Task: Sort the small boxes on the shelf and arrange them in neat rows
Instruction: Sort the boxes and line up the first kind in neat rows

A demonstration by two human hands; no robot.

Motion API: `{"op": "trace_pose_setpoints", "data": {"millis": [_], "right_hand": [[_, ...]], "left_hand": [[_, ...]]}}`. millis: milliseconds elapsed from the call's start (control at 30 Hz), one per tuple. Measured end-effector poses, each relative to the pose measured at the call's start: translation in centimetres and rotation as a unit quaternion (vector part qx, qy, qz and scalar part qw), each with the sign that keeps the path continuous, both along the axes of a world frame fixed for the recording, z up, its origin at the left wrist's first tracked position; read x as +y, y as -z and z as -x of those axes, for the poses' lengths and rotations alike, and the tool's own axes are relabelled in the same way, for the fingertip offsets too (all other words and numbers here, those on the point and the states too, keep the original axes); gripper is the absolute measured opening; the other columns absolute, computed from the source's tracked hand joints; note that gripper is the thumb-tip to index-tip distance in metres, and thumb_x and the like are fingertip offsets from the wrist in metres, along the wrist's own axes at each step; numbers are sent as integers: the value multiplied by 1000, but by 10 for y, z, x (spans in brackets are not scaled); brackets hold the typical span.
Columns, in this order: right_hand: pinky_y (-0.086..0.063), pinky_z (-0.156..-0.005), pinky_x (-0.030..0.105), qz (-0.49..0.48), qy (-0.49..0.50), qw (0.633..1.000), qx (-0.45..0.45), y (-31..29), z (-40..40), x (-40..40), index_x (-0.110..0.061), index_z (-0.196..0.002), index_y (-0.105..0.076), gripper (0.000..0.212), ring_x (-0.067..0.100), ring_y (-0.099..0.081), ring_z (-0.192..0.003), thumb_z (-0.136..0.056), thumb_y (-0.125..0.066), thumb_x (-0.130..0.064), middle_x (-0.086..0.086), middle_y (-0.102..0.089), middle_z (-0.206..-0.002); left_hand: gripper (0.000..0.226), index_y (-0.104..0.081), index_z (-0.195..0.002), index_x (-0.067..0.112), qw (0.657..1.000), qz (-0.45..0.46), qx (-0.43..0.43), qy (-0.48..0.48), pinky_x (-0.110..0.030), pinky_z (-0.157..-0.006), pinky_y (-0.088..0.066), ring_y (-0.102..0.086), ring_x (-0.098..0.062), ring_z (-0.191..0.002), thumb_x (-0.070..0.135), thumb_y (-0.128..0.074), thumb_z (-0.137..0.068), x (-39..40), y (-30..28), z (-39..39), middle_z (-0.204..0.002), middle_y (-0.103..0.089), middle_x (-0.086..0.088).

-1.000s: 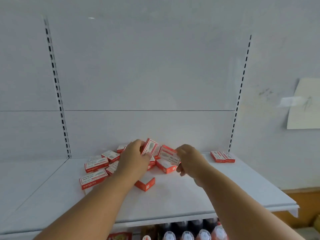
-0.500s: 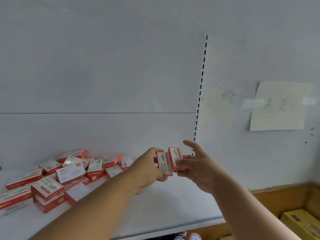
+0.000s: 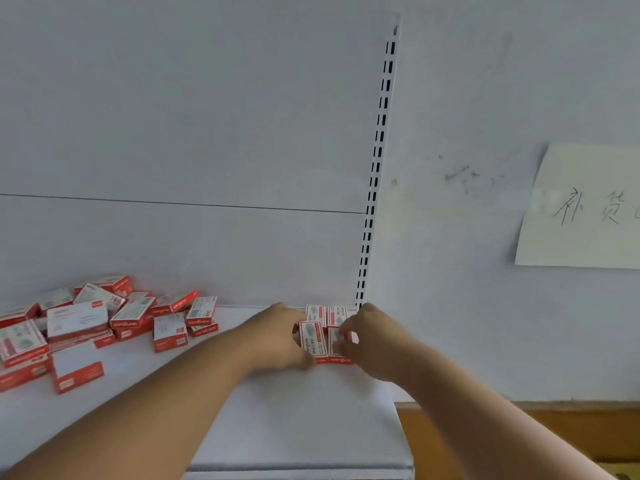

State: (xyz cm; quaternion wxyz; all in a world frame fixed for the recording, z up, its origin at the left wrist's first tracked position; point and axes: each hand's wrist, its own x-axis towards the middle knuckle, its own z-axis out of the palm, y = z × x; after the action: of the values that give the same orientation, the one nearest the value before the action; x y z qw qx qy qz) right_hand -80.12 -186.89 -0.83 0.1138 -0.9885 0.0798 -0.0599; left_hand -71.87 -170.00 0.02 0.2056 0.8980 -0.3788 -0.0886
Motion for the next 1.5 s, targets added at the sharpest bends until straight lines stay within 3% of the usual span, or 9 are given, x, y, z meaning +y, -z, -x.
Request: {"op": "trace_pose_setpoints", "data": {"millis": [133,233,433,567,733,1067,1233,1333,1500], "right_hand": [[-38,-71,24,20,-37,999,-10,1,-7,-5,-16,-103,-70,26,19,-50,-83,-95,-50,-29,5,-51,-102],[-44,-77,27,4,-37,998,-49,0,-11,-1,-20,-111,-68,26,23,-58,-96,-95,-50,-27,3,-51,-108],[-46,-84,26,-51,-42,985,-160,-6,-18,33,-23,-126,-59,32,16,-59,-100,-94,-53,-27,-4,-58,-114],[-38,-76,21,-64,-65,978,-189,-11,-27,84,-24,-127,-56,34,11,-56,-95,-94,-53,-29,-6,-59,-114],[-40,-74,24,-75,-102,970,-206,-12,-46,179,-26,-128,-51,36,9,-49,-84,-93,-55,-28,-5,-59,-110],[-47,-83,30,-104,-83,972,-193,3,-91,335,-21,-115,-65,27,19,-59,-95,-89,-59,-25,-1,-59,-111],[-44,-89,31,-65,-86,976,-187,-3,-111,359,-21,-117,-64,37,19,-55,-105,-88,-61,-43,-2,-63,-112],[-46,-90,36,-21,-70,987,-142,-2,-125,367,-22,-115,-62,46,22,-53,-106,-84,-60,-56,-1,-63,-110],[-46,-91,39,43,-45,995,-73,-6,-137,376,-19,-119,-55,50,28,-52,-109,-86,-54,-56,7,-57,-115]], "left_hand": [[38,-68,-101,31,1000,4,-18,-12,-30,-71,-55,-64,-10,-75,42,-70,-65,-2,4,4,-93,-65,6],[43,-66,-104,38,999,3,-26,-18,-26,-67,-50,-62,-10,-77,56,-62,-65,1,7,5,-101,-60,5],[55,-53,-135,31,994,55,-50,-81,-20,-78,-40,-53,-8,-90,44,-69,-84,33,6,6,-118,-50,11],[45,-55,-132,34,990,59,-92,-93,-21,-81,-42,-54,-8,-96,44,-64,-89,85,6,7,-122,-54,13],[25,-65,-115,30,978,93,-148,-112,-29,-85,-51,-62,-14,-100,34,-61,-91,173,1,5,-113,-62,8],[31,-66,-117,25,961,139,-172,-167,-34,-87,-49,-57,-17,-100,22,-64,-85,324,10,-45,-112,-61,6],[37,-63,-119,20,941,157,-217,-208,-42,-92,-47,-55,-26,-109,10,-61,-83,357,13,-73,-114,-66,-1],[35,-59,-122,23,938,89,-232,-242,-38,-93,-44,-52,-24,-110,20,-61,-86,369,14,-87,-117,-63,2],[33,-56,-123,25,952,5,-207,-227,-36,-90,-46,-54,-21,-107,39,-54,-92,380,11,-96,-118,-64,4]]}}
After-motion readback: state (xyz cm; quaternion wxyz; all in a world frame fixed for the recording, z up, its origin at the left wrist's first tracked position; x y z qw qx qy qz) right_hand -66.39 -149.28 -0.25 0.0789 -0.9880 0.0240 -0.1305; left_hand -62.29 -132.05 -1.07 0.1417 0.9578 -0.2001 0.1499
